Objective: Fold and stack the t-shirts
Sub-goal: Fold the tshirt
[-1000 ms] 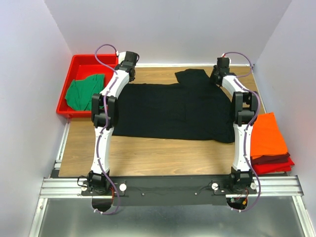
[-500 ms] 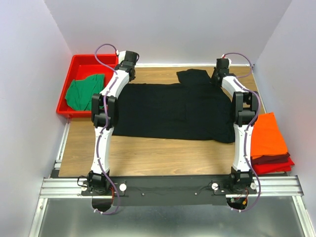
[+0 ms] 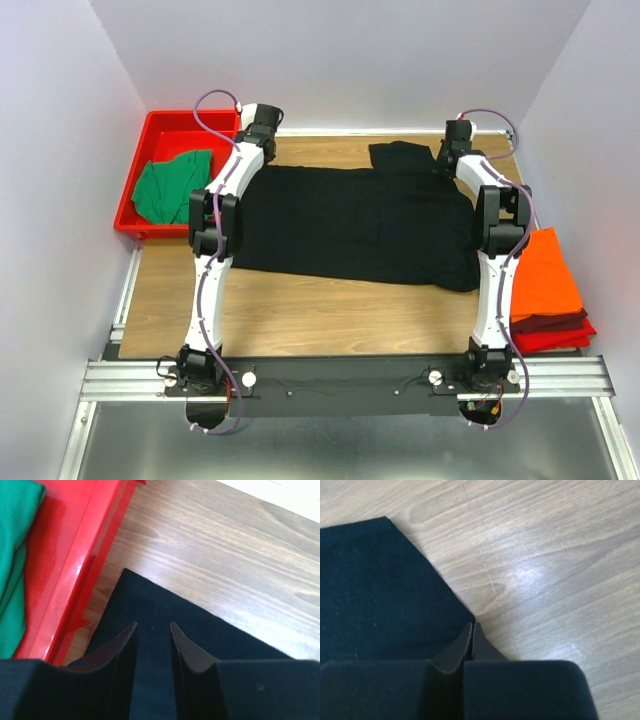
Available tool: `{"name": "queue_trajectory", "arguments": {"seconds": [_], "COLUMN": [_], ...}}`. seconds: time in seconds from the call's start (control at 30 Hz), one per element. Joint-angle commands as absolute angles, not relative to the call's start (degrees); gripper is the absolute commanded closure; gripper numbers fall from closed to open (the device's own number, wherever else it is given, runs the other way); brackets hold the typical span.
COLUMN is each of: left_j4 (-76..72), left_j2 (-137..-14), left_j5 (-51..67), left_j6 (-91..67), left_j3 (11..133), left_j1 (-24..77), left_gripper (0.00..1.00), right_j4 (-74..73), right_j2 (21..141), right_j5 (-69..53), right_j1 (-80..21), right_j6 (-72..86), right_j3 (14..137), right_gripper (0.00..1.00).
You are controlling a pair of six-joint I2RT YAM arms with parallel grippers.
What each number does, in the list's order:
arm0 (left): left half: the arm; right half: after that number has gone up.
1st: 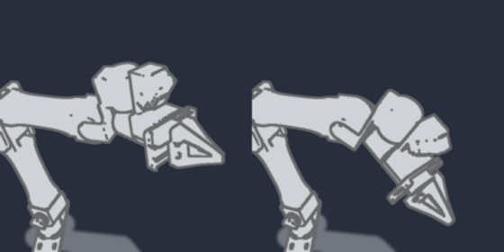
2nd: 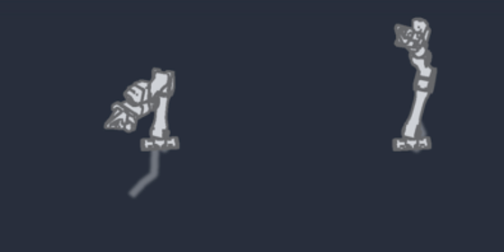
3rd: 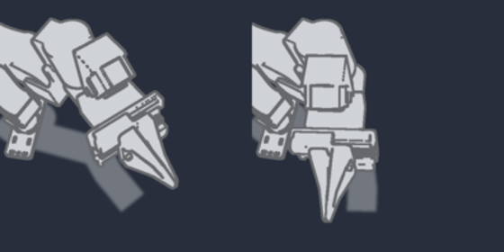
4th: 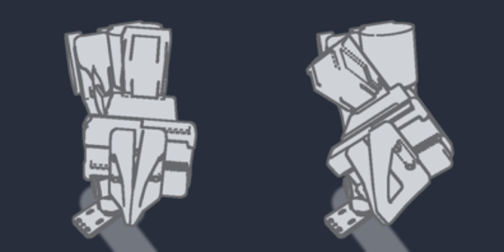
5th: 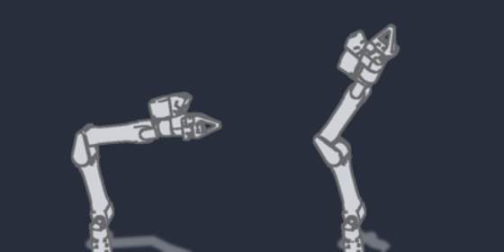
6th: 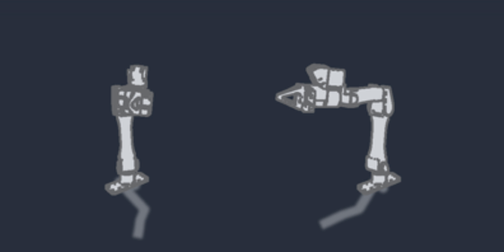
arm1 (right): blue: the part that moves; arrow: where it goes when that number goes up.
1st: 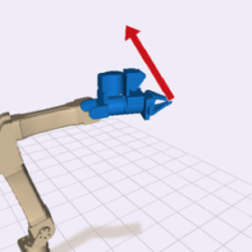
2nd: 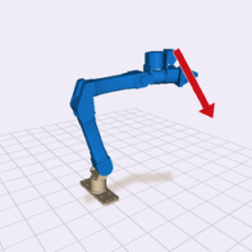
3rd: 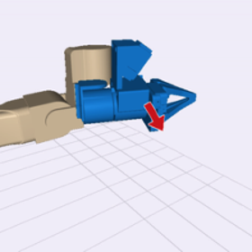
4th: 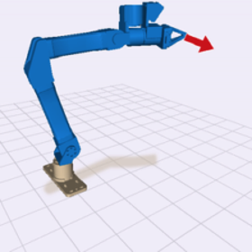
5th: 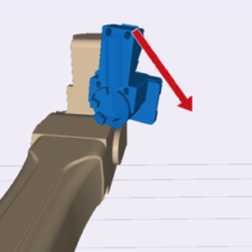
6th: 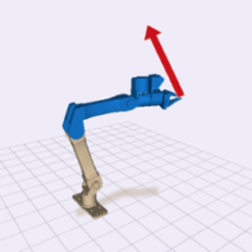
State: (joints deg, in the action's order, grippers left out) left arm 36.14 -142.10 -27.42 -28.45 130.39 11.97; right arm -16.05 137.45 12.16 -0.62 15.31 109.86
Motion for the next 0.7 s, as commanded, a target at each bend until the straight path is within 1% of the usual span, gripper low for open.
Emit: {"name": "queue_trajectory", "arguments": {"seconds": [0.0, 0.1, 0.13, 0.23, 0.5, 0.53, 0.57, 0.63, 0.67], "left_j4": [36.1, 35.7, 35.4, 35.8, 37.2, 36.8, 36.8, 38.0, 39.2], "left_j2": [-144.2, -145.5, -146.4, -148.7, -150.9, -151.1, -151.2, -152.6, -153.0], "left_j5": [-32.1, -35.0, -35.1, -35.1, -33.6, -32.5, -31.6, -30.3, -29.9], "left_j6": [-29.8, -30.1, -29.8, -28.7, -29.6, -29.1, -28.8, -28.9, -28.7], "left_j3": [133.7, 135.3, 135.8, 138.3, 139.7, 139.7, 139.7, 141.1, 141.9], "left_j1": [11.6, 11.5, 11.5, 11.3, 10.4, 10.3, 10.1, 9.9, 9.9], "left_gripper": [0.6, 0.57, 0.54, 0.48, 0.47, 0.4, 0.36, 0.35, 0.18], "right_j4": [-16.9, -16.8, -16.8, -16.8, -16.7, -16.7, -16.7, -16.6, -16.6], "right_j2": [134.3, 133.2, 133.1, 132.1, 131.0, 130.9, 130.8, 130.3, 130.1], "right_j5": [14.5, 14.0, 13.8, 13.5, 9.6, 9.2, 9.0, 9.0, 9.0], "right_j1": [-0.3, -0.3, -0.2, -0.3, -0.2, -0.3, -0.2, -0.3, -0.3], "right_j6": [13.8, 13.8, 13.8, 14.2, 16.8, 17.0, 17.3, 17.4, 17.5], "right_j3": [108.1, 107.7, 107.6, 107.1, 105.4, 105.0, 104.9, 104.2, 103.8], "right_gripper": [1.0, 1.0, 1.0, 1.0, 0.99, 1.0, 1.0, 1.0, 1.0]}}
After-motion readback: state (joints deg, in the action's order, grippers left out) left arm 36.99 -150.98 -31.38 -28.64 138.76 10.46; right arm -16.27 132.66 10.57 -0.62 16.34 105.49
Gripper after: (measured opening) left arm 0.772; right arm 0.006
